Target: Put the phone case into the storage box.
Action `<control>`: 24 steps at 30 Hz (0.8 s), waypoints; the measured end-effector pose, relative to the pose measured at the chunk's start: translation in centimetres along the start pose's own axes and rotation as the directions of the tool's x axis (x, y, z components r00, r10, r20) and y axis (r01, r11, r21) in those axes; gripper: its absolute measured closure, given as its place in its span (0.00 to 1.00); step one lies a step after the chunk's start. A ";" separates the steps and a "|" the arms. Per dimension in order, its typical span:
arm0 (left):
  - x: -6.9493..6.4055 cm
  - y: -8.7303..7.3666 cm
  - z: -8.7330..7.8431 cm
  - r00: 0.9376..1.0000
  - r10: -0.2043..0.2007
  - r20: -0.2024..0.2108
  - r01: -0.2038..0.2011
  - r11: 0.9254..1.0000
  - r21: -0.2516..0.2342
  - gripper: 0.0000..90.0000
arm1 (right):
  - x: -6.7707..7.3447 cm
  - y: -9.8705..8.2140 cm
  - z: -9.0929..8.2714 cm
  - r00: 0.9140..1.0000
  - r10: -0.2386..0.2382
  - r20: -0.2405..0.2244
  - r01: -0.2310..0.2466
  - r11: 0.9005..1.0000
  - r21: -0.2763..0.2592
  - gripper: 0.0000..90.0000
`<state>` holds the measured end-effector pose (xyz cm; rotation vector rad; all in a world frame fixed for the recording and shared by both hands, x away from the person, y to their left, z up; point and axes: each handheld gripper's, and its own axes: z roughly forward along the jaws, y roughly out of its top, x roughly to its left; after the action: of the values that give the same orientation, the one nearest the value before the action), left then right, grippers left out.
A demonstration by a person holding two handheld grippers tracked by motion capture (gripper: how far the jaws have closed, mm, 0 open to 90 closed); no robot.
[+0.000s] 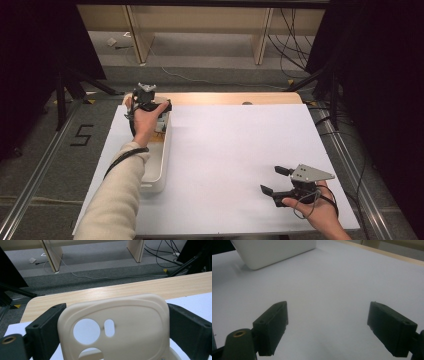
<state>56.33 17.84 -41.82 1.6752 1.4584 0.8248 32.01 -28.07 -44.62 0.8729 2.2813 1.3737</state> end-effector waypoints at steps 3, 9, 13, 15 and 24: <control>-0.1 0.1 0.0 1.000 0.011 0.004 -0.011 1.000 0.001 0.07 | 0.0 0.0 0.0 1.000 0.000 0.001 0.000 1.000 -0.002 0.20; -0.2 0.4 -0.1 1.000 0.012 0.013 -0.012 1.000 -0.005 0.04 | 0.0 0.0 0.0 1.000 0.001 0.002 -0.001 1.000 0.000 0.20; -0.2 0.5 -0.2 1.000 0.013 0.016 -0.013 1.000 -0.010 0.04 | 0.0 0.0 0.0 1.000 0.000 0.003 0.000 1.000 0.001 0.20; -0.2 0.7 -0.3 1.000 0.013 0.016 -0.013 1.000 -0.012 0.04 | 0.0 0.0 0.0 1.000 0.000 0.002 0.000 1.000 0.000 0.20; 0.0 1.7 -1.3 1.000 0.000 0.009 0.000 0.999 -0.035 0.04 | 0.0 0.0 0.0 1.000 -0.001 0.000 0.001 1.000 0.001 0.20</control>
<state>56.07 17.89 -39.73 1.6511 1.4299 0.8373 32.03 -28.03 -44.63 0.8723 2.2823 1.3721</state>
